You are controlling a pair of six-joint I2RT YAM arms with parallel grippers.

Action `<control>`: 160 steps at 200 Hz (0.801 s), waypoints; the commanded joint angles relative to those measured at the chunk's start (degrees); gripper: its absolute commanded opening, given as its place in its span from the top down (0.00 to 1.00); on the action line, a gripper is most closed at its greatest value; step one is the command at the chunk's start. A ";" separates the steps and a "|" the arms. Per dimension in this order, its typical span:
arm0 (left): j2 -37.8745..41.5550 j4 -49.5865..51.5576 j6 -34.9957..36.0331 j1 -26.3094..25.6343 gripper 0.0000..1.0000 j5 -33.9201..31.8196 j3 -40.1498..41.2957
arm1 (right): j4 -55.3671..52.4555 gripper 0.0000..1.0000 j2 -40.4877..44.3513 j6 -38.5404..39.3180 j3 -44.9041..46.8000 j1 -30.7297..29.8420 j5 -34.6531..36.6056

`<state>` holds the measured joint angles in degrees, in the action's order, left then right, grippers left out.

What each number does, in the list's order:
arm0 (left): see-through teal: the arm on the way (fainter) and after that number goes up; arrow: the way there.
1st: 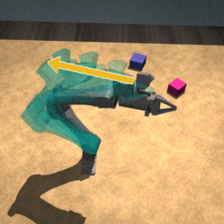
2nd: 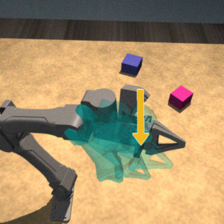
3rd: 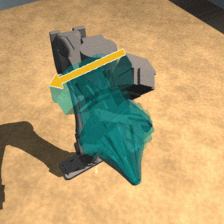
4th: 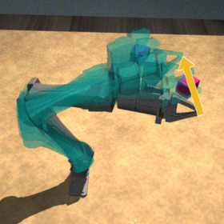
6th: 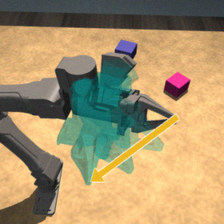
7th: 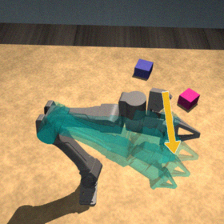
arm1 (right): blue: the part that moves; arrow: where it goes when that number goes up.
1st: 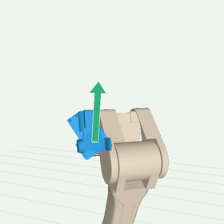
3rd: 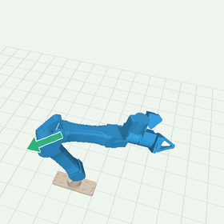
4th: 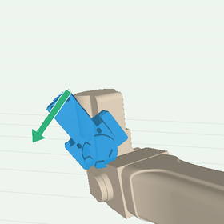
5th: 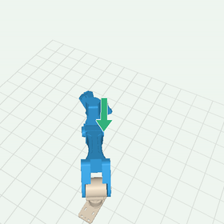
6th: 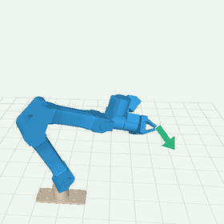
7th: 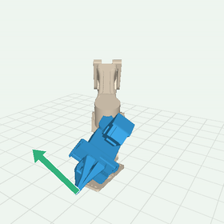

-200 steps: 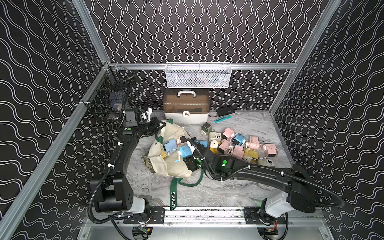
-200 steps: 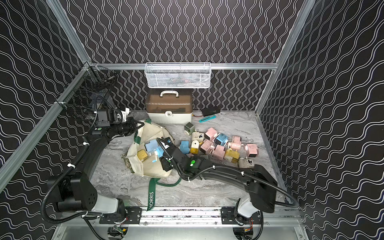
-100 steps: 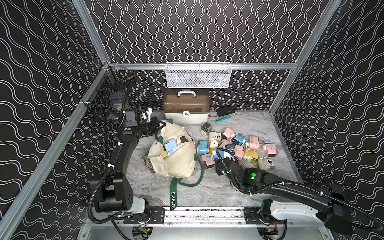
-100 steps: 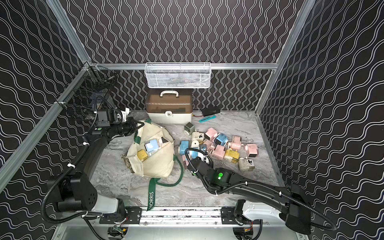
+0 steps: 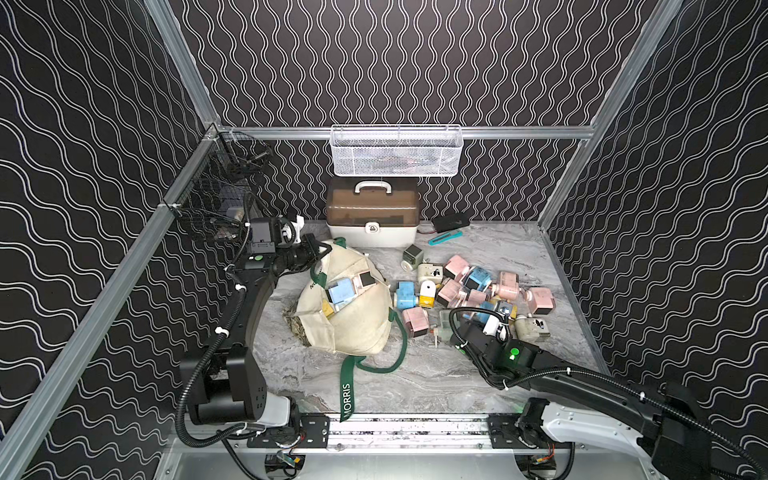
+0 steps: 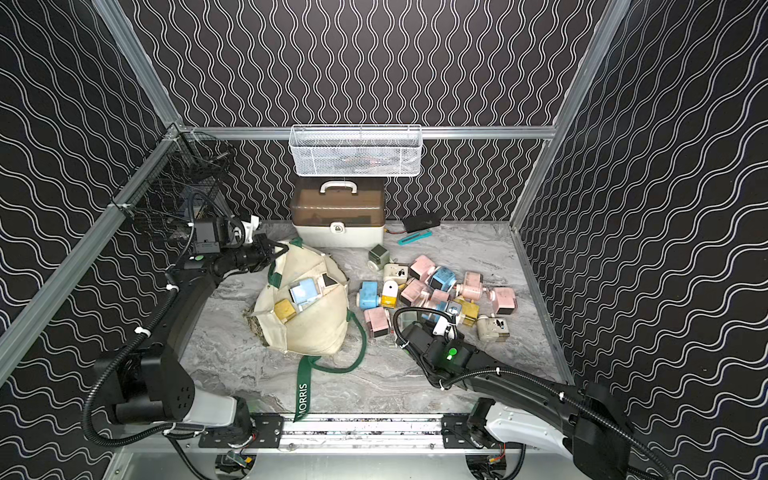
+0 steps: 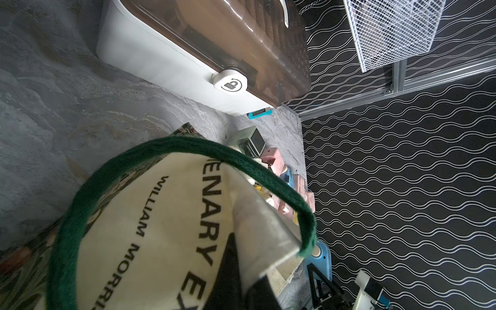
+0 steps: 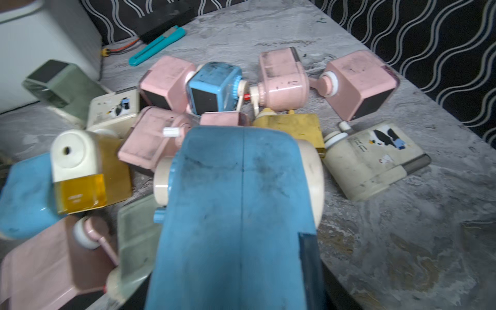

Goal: Take out the pencil sharpeners from the tote bags
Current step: Place the pencil sharpener at the center of the board.

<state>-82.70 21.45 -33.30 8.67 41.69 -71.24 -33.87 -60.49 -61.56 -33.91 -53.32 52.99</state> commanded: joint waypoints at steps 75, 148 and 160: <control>0.00 -2.82 -0.10 0.05 1.00 0.70 -0.30 | 15.20 0.41 -14.08 4.62 1.23 6.49 -7.58; 0.06 -2.82 -0.13 0.04 1.00 0.80 -0.30 | 21.52 0.31 -23.14 7.28 0.78 9.62 -12.32; 0.08 -2.73 -0.06 0.03 1.00 0.81 -0.22 | 21.45 0.25 -23.34 7.70 0.47 9.69 -12.63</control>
<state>-82.70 21.45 -33.30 8.67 41.69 -71.24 -15.11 -83.29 -54.78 -32.77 -43.81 41.28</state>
